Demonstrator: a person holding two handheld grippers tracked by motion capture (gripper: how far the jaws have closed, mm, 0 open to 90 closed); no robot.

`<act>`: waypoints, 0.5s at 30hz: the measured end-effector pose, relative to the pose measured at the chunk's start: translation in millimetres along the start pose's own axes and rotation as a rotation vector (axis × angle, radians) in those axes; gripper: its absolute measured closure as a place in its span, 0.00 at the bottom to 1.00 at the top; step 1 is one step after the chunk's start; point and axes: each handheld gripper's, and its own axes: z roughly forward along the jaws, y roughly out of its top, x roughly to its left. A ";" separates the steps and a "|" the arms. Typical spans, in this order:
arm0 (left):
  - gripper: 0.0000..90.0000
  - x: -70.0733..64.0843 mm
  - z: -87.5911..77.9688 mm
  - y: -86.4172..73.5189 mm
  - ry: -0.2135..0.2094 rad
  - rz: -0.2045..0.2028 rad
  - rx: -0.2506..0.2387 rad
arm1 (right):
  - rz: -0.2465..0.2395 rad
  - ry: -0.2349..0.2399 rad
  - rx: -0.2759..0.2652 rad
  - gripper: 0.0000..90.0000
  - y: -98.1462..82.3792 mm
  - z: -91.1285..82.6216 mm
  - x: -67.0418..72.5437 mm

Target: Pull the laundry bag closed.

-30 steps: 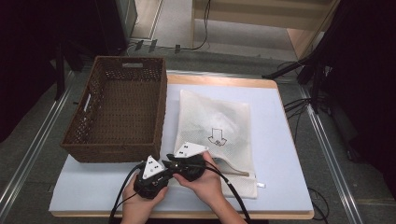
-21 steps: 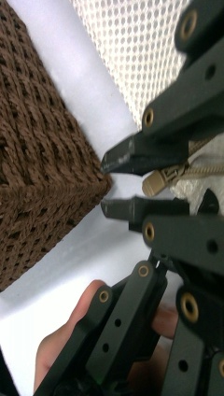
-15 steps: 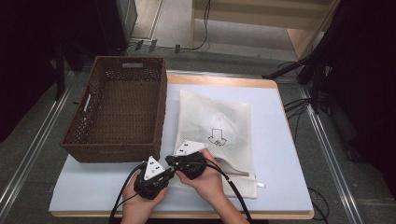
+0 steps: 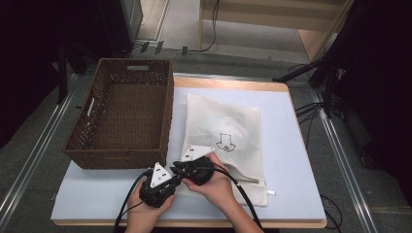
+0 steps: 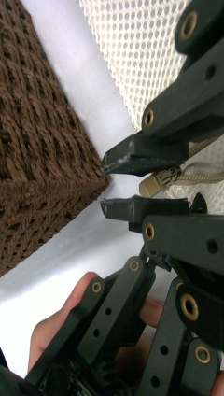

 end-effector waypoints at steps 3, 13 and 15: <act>0.97 -0.5 0.1 0.0 0.000 0.000 0.000 | -0.019 -0.008 0.003 0.81 -0.5 2.1 1.4; 0.97 0.0 0.7 -0.1 -0.003 -0.002 0.002 | -0.079 -0.065 0.040 0.84 -2.5 4.8 3.5; 0.97 0.4 0.9 -0.7 -0.007 -0.007 0.003 | -0.077 -0.078 0.040 0.89 -3.4 4.5 5.4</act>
